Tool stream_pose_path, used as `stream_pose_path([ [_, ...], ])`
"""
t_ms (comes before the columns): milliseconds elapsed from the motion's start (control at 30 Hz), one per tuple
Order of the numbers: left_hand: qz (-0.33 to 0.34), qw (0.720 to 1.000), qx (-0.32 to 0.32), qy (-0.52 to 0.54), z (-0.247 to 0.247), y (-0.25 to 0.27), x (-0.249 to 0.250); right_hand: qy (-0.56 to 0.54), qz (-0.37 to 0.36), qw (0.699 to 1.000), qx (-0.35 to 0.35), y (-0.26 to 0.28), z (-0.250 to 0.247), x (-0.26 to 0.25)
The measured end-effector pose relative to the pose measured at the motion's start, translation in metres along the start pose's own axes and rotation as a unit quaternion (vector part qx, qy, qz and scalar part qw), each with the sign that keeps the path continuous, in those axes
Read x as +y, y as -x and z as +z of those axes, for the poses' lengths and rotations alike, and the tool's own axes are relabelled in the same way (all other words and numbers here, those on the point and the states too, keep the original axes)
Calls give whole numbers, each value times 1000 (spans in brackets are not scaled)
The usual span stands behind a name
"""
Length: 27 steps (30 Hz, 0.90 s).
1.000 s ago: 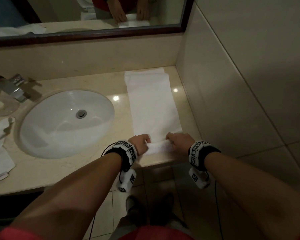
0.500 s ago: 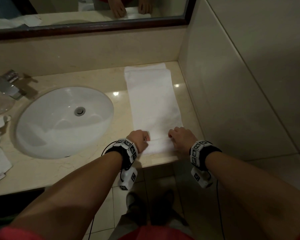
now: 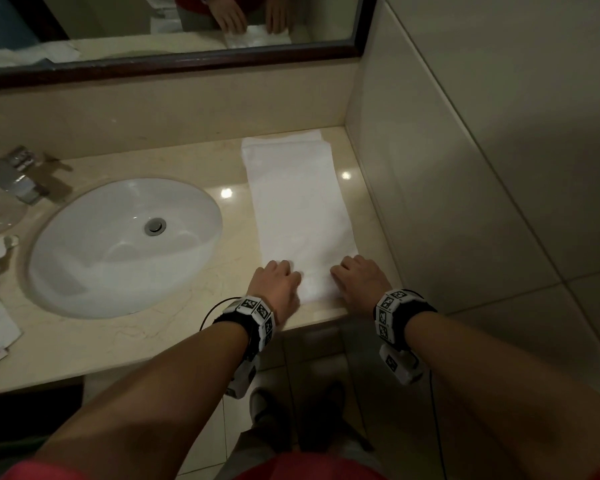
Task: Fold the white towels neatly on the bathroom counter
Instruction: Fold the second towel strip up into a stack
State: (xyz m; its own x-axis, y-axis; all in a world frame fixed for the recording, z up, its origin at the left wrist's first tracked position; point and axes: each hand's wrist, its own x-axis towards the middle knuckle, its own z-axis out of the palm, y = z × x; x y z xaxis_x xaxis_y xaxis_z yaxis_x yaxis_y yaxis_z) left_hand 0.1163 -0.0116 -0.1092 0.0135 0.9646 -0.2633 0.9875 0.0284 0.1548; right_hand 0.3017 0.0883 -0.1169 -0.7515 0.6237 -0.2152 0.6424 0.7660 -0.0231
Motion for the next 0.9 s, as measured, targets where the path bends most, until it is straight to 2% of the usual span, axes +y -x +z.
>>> stream_pose_path([
  [200,19,997,-18,-71,4,10,-1,-9,-18,999,-43,13,-1,1],
  [433,-6,995,-19,-101,6,6,5,-25,-15,999,-41,17,9,0],
  [900,-31,998,5,-52,1,1,3,-23,-9,1000,-11,6,9,-4],
])
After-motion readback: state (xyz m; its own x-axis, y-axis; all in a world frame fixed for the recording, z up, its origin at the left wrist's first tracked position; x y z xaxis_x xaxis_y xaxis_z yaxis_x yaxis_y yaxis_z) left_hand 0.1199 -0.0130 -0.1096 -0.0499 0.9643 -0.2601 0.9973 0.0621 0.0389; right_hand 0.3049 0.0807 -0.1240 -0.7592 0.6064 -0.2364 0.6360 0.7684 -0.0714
